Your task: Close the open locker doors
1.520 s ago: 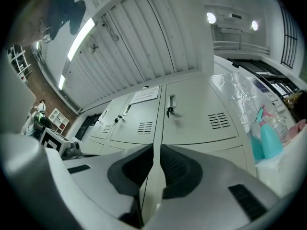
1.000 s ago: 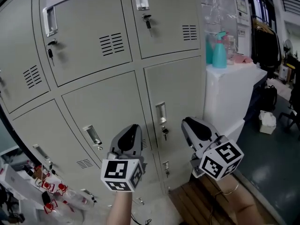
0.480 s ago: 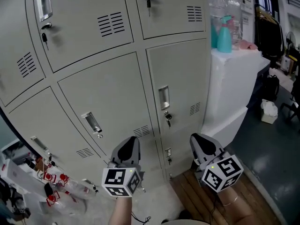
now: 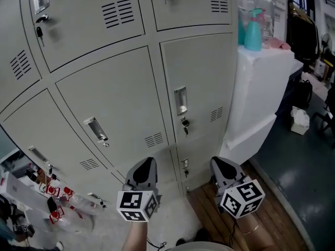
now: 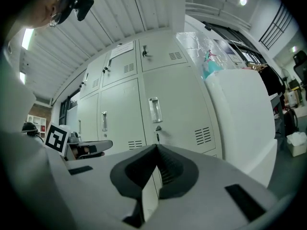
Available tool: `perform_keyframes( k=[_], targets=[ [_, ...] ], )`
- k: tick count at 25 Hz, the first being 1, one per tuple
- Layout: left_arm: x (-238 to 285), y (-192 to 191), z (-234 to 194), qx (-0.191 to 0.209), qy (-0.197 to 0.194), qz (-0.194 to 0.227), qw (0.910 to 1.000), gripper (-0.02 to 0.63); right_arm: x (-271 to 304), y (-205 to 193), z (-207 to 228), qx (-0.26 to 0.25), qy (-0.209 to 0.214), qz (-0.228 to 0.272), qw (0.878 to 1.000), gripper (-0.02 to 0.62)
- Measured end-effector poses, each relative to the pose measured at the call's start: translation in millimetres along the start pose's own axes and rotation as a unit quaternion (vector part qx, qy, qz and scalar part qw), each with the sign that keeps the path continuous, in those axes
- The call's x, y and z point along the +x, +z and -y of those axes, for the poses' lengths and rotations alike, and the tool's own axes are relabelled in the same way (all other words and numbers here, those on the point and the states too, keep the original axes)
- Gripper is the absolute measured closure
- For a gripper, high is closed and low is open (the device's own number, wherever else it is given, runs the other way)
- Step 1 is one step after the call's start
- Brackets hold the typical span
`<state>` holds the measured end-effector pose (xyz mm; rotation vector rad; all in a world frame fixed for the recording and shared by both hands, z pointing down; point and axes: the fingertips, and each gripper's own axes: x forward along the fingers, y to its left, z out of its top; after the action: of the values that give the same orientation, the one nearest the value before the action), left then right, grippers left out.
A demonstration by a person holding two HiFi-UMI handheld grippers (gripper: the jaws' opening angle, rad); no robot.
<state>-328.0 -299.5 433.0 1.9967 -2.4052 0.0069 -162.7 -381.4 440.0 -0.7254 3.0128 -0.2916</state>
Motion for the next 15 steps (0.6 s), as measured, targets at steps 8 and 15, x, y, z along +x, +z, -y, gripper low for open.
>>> perform_keyframes(
  k=[8, 15],
  targets=[
    [1, -11, 5, -0.016, 0.008, -0.008, 0.9998, 0.583, 3, -13, -1, -0.008, 0.007, -0.019, 1.000, 0.606],
    [-2, -12, 7, -0.027, 0.019, -0.006, 0.9994, 0.583, 4, -9, -5, -0.027, 0.023, -0.014, 0.999, 0.606]
  ],
)
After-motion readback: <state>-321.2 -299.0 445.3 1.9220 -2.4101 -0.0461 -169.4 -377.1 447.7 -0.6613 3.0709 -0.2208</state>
